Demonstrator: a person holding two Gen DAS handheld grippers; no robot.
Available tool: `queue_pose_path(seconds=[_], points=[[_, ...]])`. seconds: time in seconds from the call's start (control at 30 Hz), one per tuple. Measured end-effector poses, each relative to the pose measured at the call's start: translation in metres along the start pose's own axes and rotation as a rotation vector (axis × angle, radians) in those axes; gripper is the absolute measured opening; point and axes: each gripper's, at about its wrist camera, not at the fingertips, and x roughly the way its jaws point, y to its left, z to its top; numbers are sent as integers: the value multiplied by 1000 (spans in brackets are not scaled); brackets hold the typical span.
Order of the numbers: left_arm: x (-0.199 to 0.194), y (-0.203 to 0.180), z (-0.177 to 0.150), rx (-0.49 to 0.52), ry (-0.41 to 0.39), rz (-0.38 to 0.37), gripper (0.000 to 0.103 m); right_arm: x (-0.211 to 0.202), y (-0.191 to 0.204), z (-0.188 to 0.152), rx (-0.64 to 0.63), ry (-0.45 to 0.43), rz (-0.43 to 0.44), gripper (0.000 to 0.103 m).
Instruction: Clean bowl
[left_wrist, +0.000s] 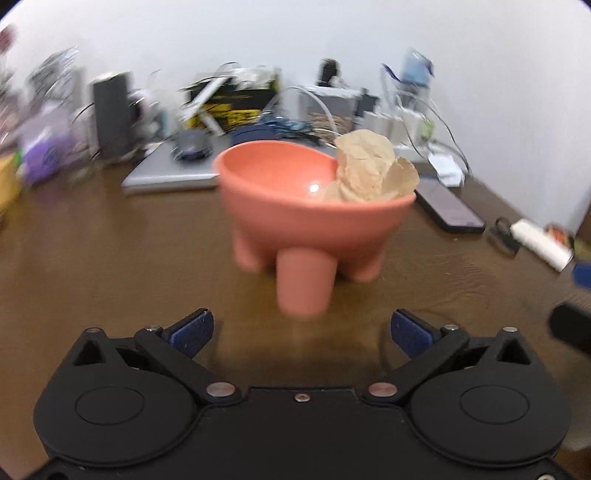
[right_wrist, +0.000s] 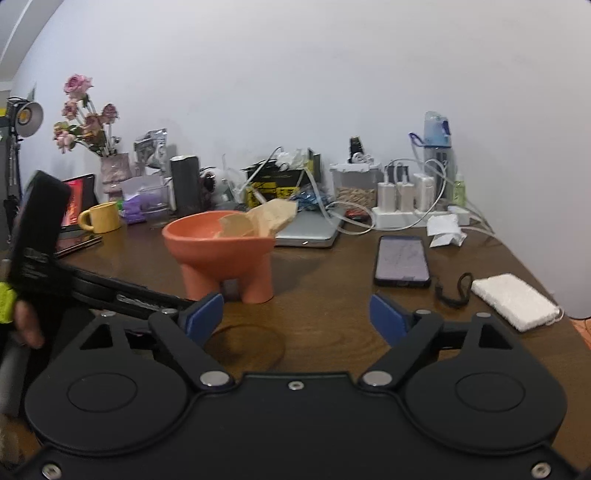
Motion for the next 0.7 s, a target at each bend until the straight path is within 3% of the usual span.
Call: queue_pose_path(seconds=[0.13, 0.27, 0.37, 0.5, 0.7], points=[[-52, -13, -23, 15, -55, 84, 103, -27, 22, -8, -50, 21, -1, 91], [-91, -22, -44, 28, -82, 101, 103, -58, 36, -17, -39, 45, -11, 99], [-121, -28, -61, 46, -123, 98, 103, -92, 50, -29, -18, 81, -35, 100], [-157, -39, -82, 69, -165, 75, 103, -131, 60, -38, -14, 64, -50, 100], [-205, -48, -100, 32, -145, -2, 103, -200, 86, -40, -10, 130, -226, 101]])
